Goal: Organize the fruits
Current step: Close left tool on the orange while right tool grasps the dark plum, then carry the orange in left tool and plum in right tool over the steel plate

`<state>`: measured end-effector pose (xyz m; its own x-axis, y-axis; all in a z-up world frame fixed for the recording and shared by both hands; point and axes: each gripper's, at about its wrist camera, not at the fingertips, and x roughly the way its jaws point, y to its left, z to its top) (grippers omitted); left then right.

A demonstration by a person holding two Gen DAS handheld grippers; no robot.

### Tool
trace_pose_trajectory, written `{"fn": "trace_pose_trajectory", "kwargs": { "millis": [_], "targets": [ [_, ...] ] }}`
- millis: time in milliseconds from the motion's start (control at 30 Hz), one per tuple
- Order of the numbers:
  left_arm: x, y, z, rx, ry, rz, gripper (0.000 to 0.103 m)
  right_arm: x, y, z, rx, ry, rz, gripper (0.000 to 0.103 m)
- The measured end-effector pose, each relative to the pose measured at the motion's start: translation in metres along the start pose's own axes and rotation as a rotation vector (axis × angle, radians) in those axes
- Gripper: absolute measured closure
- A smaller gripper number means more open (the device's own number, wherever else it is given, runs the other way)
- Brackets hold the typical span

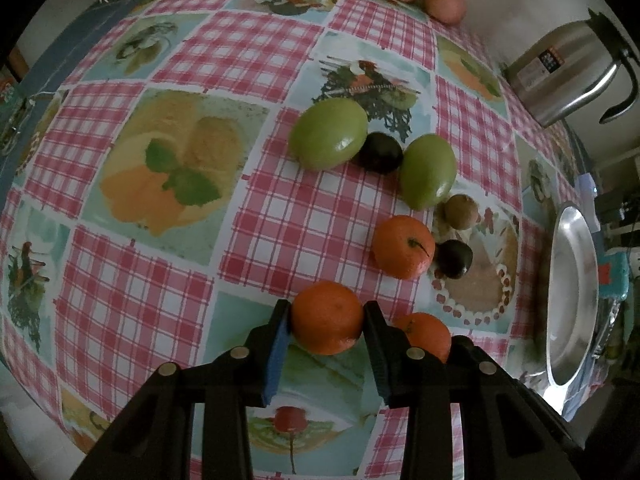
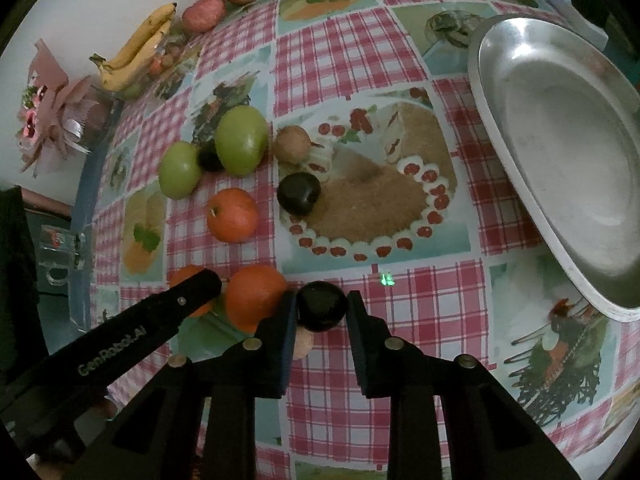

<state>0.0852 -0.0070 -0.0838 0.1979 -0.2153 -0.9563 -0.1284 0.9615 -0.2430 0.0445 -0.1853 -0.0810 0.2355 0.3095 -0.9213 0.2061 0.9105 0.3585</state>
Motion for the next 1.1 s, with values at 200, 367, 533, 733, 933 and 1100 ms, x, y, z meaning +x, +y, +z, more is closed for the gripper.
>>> {"fn": "trace_pose_trajectory", "kwargs": {
  "millis": [200, 367, 533, 733, 933, 1100],
  "targets": [
    [-0.014, 0.002, 0.003, -0.012, -0.049, -0.025, 0.064, -0.014, 0.0, 0.001, -0.002, -0.049, 0.012, 0.077],
    [-0.027, -0.001, 0.005, -0.001, -0.085, -0.05, 0.064, -0.032, 0.001, 0.002, -0.014, -0.114, 0.005, 0.077],
    [-0.035, -0.004, 0.004, 0.011, -0.096, -0.055, 0.064, -0.04, -0.001, 0.003, -0.014, -0.137, 0.002, 0.077],
    [-0.037, -0.014, 0.0, 0.037, -0.102, -0.045, 0.064, -0.051, -0.012, 0.007, 0.008, -0.178, -0.04, 0.077],
    [-0.043, -0.04, 0.007, 0.097, -0.098, -0.05, 0.064, -0.069, -0.035, 0.017, 0.084, -0.255, -0.108, 0.077],
    [-0.049, -0.072, 0.013, 0.159, -0.102, -0.048, 0.064, -0.085, -0.055, 0.026, 0.15, -0.301, -0.183, 0.077]
  ]
}}
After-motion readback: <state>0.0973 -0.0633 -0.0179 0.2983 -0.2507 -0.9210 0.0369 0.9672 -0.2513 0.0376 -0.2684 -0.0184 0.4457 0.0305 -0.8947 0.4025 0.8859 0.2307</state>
